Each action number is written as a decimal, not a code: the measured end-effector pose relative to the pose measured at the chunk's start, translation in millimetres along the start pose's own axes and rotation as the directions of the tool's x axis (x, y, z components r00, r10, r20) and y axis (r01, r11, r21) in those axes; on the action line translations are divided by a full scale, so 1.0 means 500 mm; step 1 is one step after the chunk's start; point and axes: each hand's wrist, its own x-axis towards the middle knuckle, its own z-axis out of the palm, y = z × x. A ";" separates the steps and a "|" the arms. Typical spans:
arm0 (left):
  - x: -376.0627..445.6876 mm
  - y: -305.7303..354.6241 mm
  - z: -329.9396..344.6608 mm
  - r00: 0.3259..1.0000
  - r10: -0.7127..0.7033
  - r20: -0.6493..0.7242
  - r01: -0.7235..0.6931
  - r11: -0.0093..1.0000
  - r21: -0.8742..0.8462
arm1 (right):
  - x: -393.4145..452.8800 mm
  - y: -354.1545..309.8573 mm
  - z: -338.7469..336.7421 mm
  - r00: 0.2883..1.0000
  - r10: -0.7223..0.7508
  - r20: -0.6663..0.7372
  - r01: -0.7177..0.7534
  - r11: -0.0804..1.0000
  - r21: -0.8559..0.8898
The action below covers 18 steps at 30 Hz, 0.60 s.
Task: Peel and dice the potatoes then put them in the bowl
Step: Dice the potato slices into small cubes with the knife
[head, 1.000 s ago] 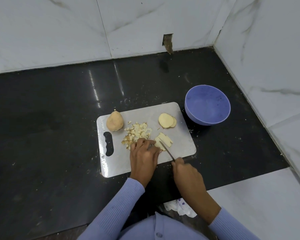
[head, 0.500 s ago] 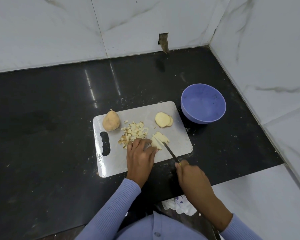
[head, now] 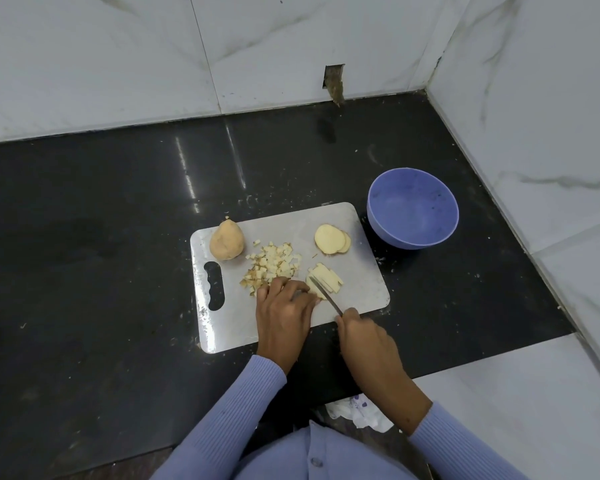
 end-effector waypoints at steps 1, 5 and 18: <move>0.001 0.001 -0.001 1.000 -0.002 0.007 0.002 1.000 0.001 | -0.015 0.010 0.006 1.000 0.009 0.013 -0.009 1.000 -0.019; 0.001 0.002 -0.002 1.000 0.000 0.008 0.000 1.000 0.004 | -0.072 0.040 0.015 0.995 0.072 0.069 -0.070 0.997 -0.036; -0.009 -0.003 -0.001 0.999 -0.030 -0.009 0.030 0.999 -0.026 | -0.041 0.009 -0.029 1.000 0.005 -0.018 -0.004 0.998 0.060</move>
